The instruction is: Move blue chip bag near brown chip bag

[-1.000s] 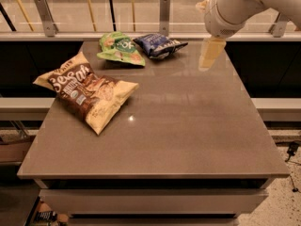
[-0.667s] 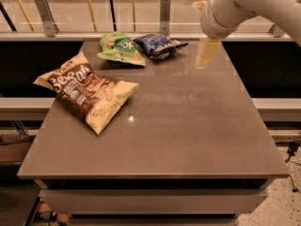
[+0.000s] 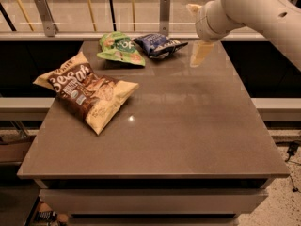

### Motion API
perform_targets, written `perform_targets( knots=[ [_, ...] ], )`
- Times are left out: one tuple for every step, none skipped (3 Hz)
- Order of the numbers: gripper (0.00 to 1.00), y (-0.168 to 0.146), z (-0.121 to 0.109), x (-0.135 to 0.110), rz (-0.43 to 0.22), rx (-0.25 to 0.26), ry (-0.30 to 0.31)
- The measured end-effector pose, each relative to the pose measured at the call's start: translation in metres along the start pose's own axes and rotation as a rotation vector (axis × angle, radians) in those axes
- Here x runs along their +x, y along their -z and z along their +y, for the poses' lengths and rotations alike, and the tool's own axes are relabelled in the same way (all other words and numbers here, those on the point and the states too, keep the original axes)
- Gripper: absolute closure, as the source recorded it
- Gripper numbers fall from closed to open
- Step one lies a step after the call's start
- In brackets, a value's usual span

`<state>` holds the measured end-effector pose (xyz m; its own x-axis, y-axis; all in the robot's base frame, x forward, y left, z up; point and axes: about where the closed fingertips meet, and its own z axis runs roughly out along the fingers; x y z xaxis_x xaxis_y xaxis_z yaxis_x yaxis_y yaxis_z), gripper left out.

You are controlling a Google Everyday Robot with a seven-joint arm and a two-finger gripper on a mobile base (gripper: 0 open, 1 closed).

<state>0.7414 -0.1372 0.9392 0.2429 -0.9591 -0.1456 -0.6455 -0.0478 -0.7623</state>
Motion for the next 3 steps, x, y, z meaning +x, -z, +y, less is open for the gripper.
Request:
perform_targets(
  knots=[
    [0.0,-0.022,-0.009,-0.002,-0.032,-0.004,0.024],
    [0.0,-0.042,-0.019,-0.004,-0.059,-0.024,0.05],
    [0.0,-0.057,-0.027,-0.007,-0.079,-0.036,0.07]
  ],
)
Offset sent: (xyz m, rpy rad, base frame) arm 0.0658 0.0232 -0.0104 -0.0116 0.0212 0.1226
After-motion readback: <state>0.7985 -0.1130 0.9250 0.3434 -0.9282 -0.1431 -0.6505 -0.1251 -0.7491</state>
